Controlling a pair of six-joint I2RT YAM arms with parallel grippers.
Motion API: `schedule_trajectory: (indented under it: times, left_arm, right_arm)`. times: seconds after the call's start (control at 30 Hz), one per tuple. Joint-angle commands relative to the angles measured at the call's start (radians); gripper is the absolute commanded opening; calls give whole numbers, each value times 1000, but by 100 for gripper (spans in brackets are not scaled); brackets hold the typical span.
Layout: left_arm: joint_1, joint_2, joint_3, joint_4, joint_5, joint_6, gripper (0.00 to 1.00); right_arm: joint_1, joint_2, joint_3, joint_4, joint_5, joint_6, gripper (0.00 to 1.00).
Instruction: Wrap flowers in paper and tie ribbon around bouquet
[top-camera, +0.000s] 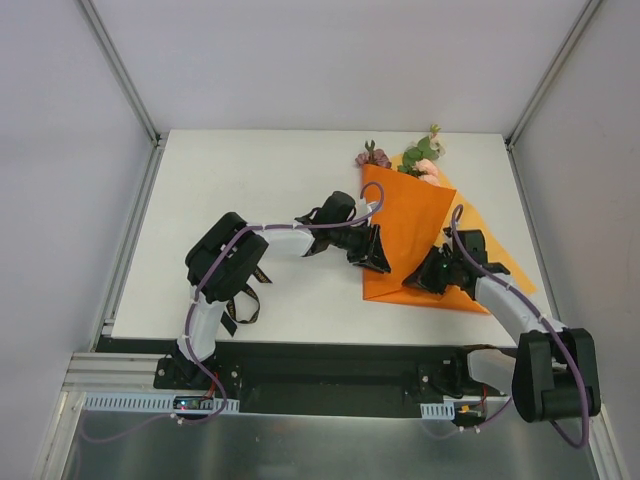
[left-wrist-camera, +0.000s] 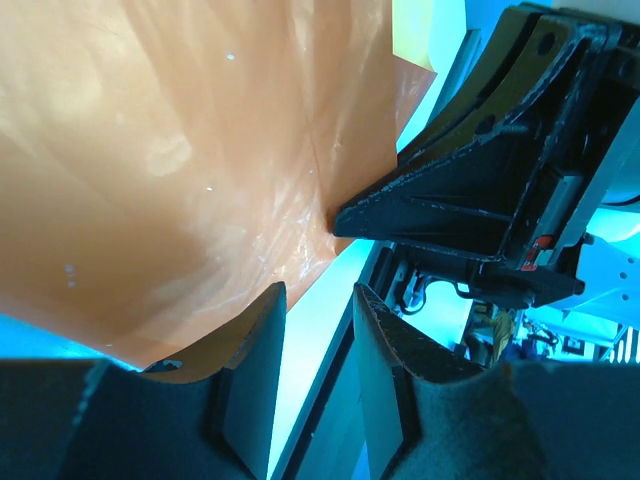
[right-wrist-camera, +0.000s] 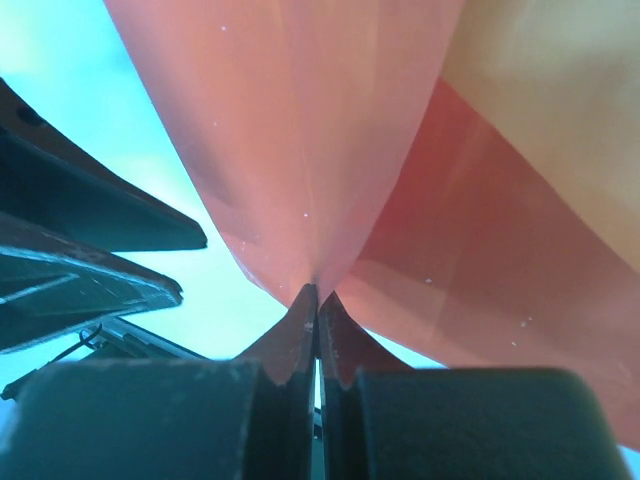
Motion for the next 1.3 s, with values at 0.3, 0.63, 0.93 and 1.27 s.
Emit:
schedule_trajectory:
  times: [0.3, 0.63, 0.93, 1.27]
  left_arm:
    - [1, 13, 7, 90, 66, -51, 33]
    - [-17, 85, -10, 184, 118, -131, 33]
    - [-40, 114, 28, 207, 128, -145, 32]
    - [-46, 276, 321, -16, 8, -140, 0]
  right_arm:
    - [24, -37, -53, -143, 149, 56, 1]
    - [71, -58, -74, -184, 288, 131, 1]
    - [94, 1, -73, -158, 339, 148, 1]
    - [94, 29, -32, -164, 336, 116, 1]
